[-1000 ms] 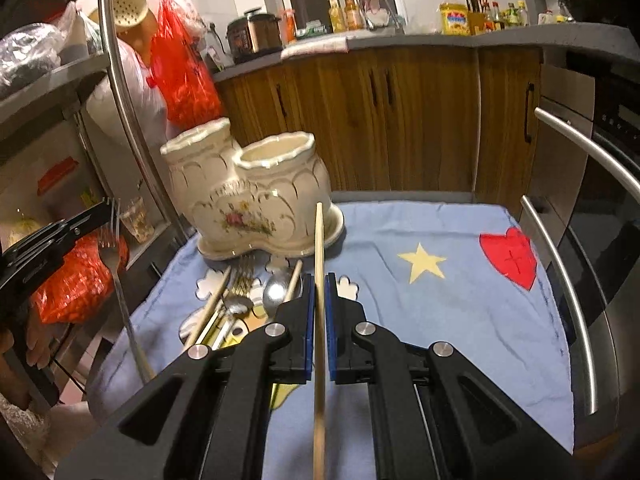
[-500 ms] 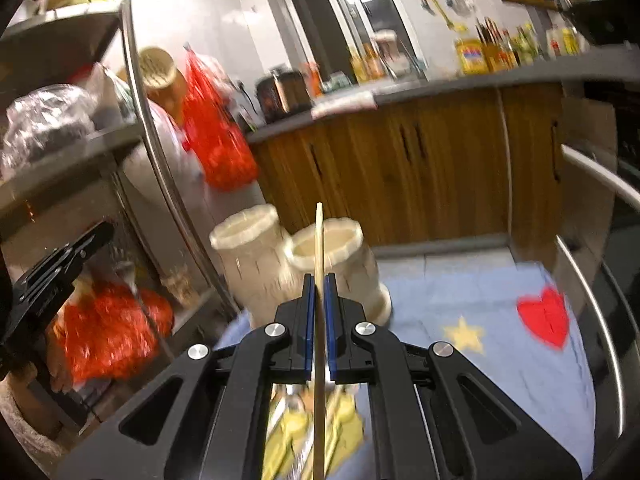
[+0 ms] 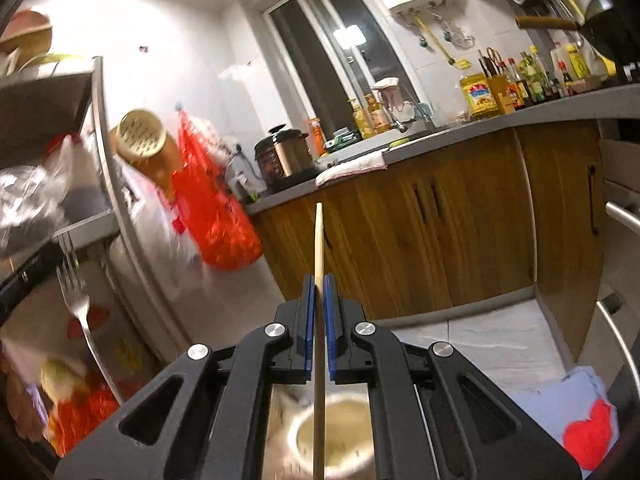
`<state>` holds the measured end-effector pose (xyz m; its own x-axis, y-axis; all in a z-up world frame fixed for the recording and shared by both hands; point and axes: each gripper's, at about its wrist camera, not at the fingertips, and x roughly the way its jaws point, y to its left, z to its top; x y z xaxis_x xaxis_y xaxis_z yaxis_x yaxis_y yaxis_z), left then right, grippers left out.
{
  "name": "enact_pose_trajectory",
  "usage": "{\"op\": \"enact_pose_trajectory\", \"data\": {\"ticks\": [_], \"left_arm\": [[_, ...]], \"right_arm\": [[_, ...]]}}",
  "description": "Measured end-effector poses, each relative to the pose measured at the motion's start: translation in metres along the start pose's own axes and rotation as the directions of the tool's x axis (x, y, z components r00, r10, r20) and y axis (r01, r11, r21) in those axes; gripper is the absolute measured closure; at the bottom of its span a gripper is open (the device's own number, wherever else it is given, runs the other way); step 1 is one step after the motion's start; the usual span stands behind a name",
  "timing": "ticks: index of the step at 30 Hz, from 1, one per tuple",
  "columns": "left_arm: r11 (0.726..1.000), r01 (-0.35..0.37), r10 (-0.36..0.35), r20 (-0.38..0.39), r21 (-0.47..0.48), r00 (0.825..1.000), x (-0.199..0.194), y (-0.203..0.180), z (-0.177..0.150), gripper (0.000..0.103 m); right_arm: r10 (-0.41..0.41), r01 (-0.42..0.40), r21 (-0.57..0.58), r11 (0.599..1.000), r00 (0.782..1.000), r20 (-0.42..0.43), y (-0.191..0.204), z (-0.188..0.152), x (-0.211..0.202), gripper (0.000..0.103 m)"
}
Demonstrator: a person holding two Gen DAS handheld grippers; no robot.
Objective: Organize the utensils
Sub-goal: 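Lift the chopstick with the right gripper and lower it into the ceramic holder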
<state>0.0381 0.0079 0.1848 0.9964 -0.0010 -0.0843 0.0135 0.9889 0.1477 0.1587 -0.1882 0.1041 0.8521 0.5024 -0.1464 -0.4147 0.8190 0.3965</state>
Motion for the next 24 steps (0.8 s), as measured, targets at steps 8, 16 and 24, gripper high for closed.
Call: {"op": "enact_pose_trajectory", "data": {"ticks": [8,16,24], "left_arm": [[0.993,-0.111,0.111,0.004,0.034,0.994,0.037,-0.005,-0.009,0.101],[0.981,-0.153,0.156,-0.014,0.117,0.988,0.05,-0.017,-0.035,0.101],[0.986,-0.126,0.132,-0.052,0.108,0.99,0.052,-0.019,-0.052,0.101]], "right_arm": [[-0.032,0.029,0.053,0.998,0.998,0.055,-0.018,0.003,0.031,0.098],[-0.111,0.111,0.018,0.994,0.994,-0.01,-0.033,-0.023,0.054,0.098],[-0.102,0.097,-0.106,0.99,0.994,-0.044,-0.018,-0.05,0.041,0.098]]}}
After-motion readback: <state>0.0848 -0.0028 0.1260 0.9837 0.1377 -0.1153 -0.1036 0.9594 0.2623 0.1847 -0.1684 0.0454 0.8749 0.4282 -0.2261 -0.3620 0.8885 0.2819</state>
